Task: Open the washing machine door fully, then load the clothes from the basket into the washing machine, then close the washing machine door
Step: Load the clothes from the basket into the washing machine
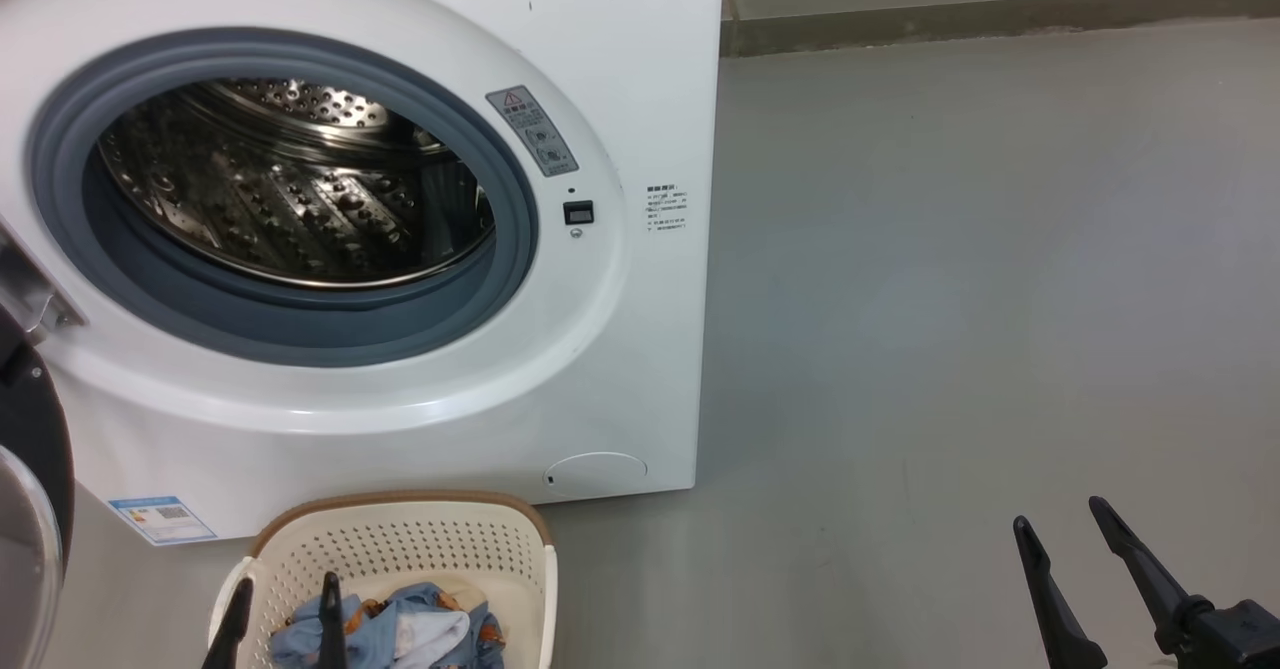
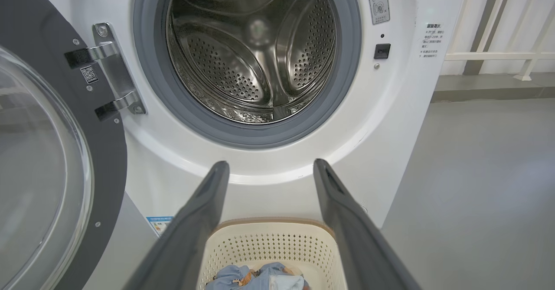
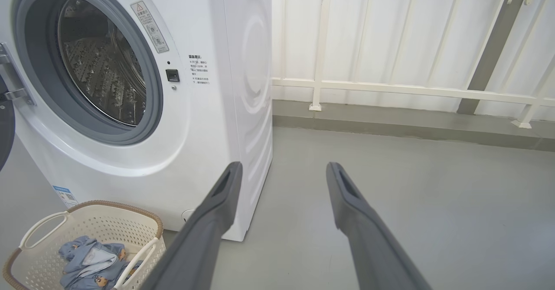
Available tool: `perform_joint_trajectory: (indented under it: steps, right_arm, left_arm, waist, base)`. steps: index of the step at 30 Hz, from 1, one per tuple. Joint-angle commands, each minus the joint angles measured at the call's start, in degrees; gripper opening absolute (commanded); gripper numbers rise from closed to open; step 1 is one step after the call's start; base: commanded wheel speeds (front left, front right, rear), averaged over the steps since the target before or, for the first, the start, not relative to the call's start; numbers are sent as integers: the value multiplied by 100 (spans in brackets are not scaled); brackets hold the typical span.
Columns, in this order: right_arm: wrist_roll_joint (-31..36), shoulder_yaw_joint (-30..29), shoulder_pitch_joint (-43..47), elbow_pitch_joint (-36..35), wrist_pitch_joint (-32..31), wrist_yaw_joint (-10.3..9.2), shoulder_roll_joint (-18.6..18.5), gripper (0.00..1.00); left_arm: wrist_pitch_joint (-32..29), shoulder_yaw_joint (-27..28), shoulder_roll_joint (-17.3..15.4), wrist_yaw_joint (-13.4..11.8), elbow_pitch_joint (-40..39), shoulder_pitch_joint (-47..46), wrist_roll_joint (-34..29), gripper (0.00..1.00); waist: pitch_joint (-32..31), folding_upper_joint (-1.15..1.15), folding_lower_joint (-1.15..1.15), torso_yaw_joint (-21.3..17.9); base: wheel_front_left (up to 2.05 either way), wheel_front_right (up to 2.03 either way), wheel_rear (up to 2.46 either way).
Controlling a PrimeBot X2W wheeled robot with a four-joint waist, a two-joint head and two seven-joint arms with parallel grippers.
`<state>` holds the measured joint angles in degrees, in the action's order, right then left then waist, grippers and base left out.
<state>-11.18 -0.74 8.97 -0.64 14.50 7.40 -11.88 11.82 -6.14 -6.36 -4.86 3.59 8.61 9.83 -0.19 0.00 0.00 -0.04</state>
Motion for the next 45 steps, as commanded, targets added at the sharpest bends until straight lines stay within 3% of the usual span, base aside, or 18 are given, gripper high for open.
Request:
perform_joint_trajectory:
  steps: [1, 9, 17, 23, 32, 45]
  right_arm:
    - [-82, 118, -202, -159, 50, 9, -135, 100]
    - [-172, 80, -347, -305, 50, 9, -232, 100]
    - [-306, 40, -828, -516, 50, 9, -357, 100]
    - [-422, 33, -1253, -625, 50, 9, -373, 100]
    - [-531, 29, -1700, -781, 50, 9, -287, 100]
    - [-585, 53, -2095, -939, 50, 9, -273, 100]
  left_arm:
    - [-21, 159, -77, -10, -64, -303, 41, 100]
    - [-408, -15, -62, 269, 724, -971, 254, 100]
    - [-643, -137, 11, 746, 2735, -2527, 566, 100]
    - [-739, -33, 17, 952, 4238, -3678, 862, 100]
    - [-1287, 101, -159, 1076, 5739, -4853, 1181, 100]
    - [-1376, 287, -495, 1107, 6595, -5430, 1481, 100]
  waist:
    - [22, 0, 0, -13]
    - [624, 0, 0, -22]
    - [1707, 0, 0, -123]
    - [2450, 0, 0, -300]
    - [3288, 0, 0, -519]
    - [4080, 0, 0, -762]
  base:
    - [0, 0, 0]
    - [0, 0, 0]
    - [0, 0, 0]
    - [0, 0, 0]
    - [0, 0, 0]
    - [0, 0, 0]
